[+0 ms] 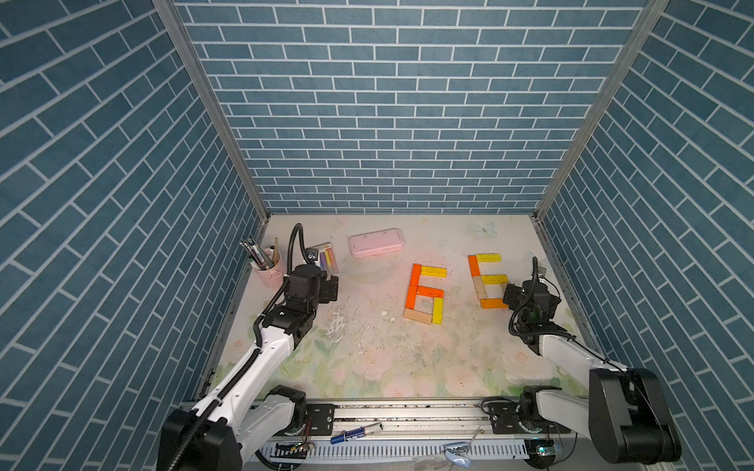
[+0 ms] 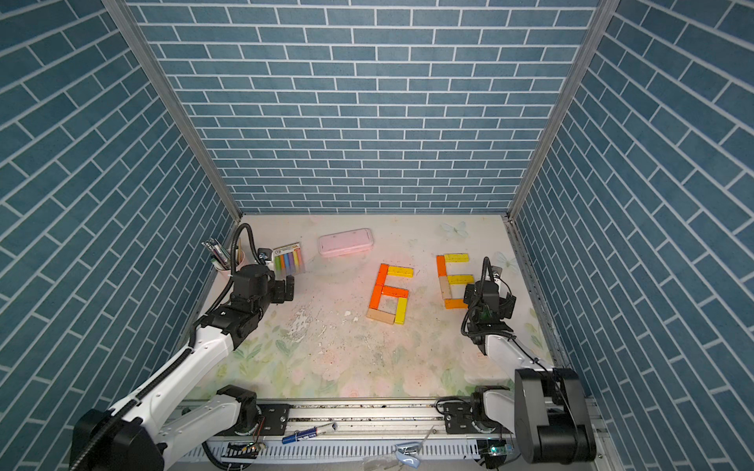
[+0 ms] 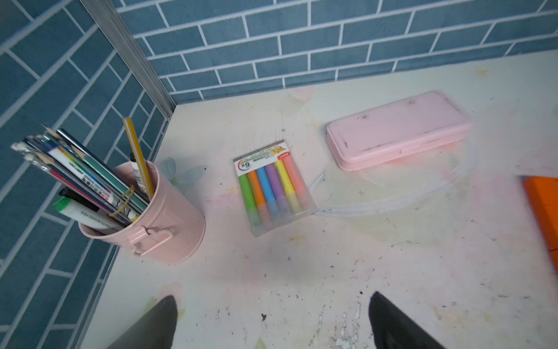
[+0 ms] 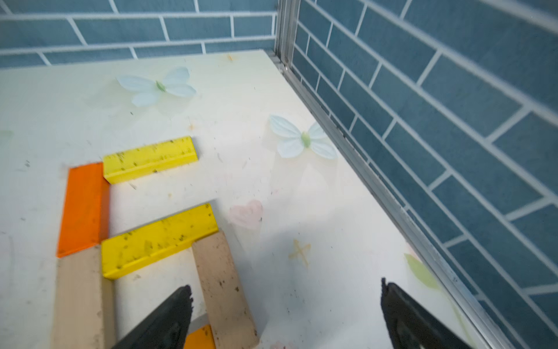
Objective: Assemble the number 6 with building blocks
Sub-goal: Reset both arms
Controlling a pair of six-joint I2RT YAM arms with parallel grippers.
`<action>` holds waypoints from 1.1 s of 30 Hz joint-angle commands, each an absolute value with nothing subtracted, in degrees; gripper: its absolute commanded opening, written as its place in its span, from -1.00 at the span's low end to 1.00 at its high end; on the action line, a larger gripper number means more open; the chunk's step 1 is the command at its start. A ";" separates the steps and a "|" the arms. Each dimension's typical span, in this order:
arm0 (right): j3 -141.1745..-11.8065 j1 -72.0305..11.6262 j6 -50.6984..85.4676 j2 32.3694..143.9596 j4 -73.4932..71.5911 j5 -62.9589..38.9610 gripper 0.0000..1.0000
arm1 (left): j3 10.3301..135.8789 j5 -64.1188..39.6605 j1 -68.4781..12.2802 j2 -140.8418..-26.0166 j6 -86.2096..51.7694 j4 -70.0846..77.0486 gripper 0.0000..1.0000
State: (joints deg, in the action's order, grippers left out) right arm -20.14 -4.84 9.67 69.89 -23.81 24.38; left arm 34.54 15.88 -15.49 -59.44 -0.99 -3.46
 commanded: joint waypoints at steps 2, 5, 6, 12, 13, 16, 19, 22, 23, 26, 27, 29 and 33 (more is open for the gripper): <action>-20.01 -3.80 7.66 71.21 -34.32 23.07 0.96 | 28.99 15.84 -13.47 -62.73 3.35 12.28 0.99; -17.65 -2.60 8.52 71.14 -39.06 20.61 0.97 | 26.98 14.91 -12.01 -64.59 5.44 16.93 0.99; -17.42 -2.31 8.53 71.64 -40.26 20.03 0.96 | 26.51 14.05 -11.18 -65.03 5.45 17.81 0.99; -17.81 -1.08 8.17 73.73 -42.47 17.78 0.96 | 23.12 7.87 -5.60 -66.52 4.02 25.23 0.99; -17.70 -0.93 8.19 73.67 -42.47 17.48 0.97 | 23.11 7.01 -4.65 -67.11 3.55 25.62 0.99; -17.98 -0.42 8.20 74.07 -42.56 16.86 0.97 | 22.63 5.31 -3.24 -68.65 3.73 27.29 0.99; -17.63 -0.10 7.57 74.48 -44.18 16.70 0.96 | 22.32 3.75 -1.96 -70.40 2.58 30.02 0.99; -18.26 0.27 7.04 75.43 -44.22 15.76 0.97 | 22.13 3.08 -1.85 -73.06 2.46 33.52 0.99; -18.51 0.34 6.83 75.70 -44.50 15.49 0.96 | 22.00 3.16 -1.84 -74.12 2.47 34.90 0.99; -17.85 0.48 5.38 78.37 -48.97 15.36 0.97 | 22.67 3.35 -1.85 -77.12 2.58 38.42 0.99; -17.38 0.54 5.20 80.06 -51.75 14.87 0.97 | 23.15 3.07 -1.82 -77.74 3.27 38.25 0.99; -17.69 0.59 4.34 81.44 -52.51 12.52 0.97 | 22.68 3.30 -1.84 -79.53 3.66 41.28 0.99; -17.00 0.61 4.00 85.61 -57.38 10.52 0.97 | 20.53 2.37 -1.82 -85.91 4.24 50.76 0.99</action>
